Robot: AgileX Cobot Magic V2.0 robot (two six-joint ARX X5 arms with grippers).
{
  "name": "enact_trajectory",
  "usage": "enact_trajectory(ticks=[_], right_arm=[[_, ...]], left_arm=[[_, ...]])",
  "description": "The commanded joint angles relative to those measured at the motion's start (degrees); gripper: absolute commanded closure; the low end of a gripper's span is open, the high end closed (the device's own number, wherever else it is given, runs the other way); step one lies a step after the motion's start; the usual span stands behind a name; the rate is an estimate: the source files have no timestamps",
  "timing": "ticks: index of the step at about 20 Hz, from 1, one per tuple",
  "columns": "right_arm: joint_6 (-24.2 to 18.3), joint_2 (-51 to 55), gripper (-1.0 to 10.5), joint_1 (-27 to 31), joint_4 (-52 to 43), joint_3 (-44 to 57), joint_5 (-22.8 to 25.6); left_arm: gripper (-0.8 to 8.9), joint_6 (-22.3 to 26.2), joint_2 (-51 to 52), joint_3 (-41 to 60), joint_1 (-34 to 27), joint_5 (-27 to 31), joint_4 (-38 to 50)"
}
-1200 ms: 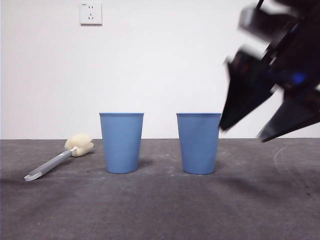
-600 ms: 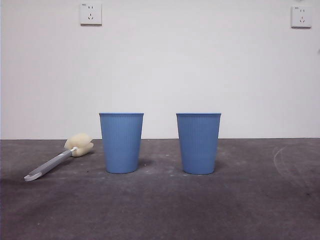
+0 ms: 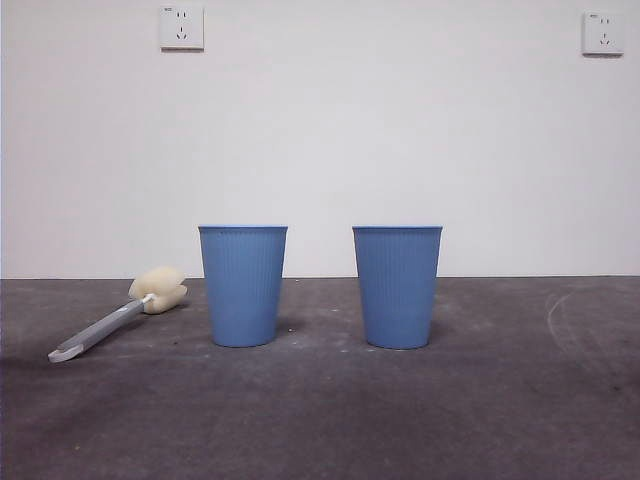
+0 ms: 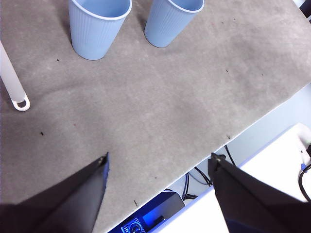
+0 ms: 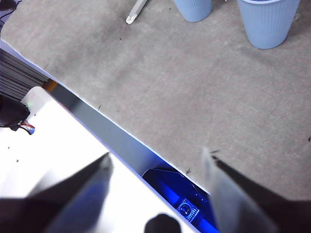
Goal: Pick up the cup brush,pick up the cup,insert the brush into the cup,clean the cup,put the cup brush back,put the cup back to the fixed position on the table
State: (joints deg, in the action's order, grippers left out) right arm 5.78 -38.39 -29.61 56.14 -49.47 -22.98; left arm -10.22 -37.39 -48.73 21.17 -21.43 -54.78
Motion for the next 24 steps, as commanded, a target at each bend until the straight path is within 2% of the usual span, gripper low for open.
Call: enact_trajectory(ticks=[1,2,3,15,24], right_arm=[[-0.09,0.00,9.1,-0.07,0.44,-0.42,-0.20],[-0.55,0.00,9.6,-0.07,0.81,-0.50,-0.20],[-1.09,0.00,9.6,-0.07,1.05,-0.50,-0.20],[-1.49,-0.07,9.5,-0.04,2.71,-0.52,0.96],[-1.49,-0.09,9.5,-0.04,2.69,-0.52,8.17]], left_arm=[[7.46,1.09,0.09,0.33,0.15,-0.13,0.26],[8.41,1.33,0.09,0.33,0.15,-0.04,0.24],[8.18,1.60,0.09,0.33,0.15,0.00,0.24],[8.18,1.86,-0.07,0.33,0.15,0.04,0.42],[8.18,1.86,-2.43,0.33,0.15,0.04,0.39]])
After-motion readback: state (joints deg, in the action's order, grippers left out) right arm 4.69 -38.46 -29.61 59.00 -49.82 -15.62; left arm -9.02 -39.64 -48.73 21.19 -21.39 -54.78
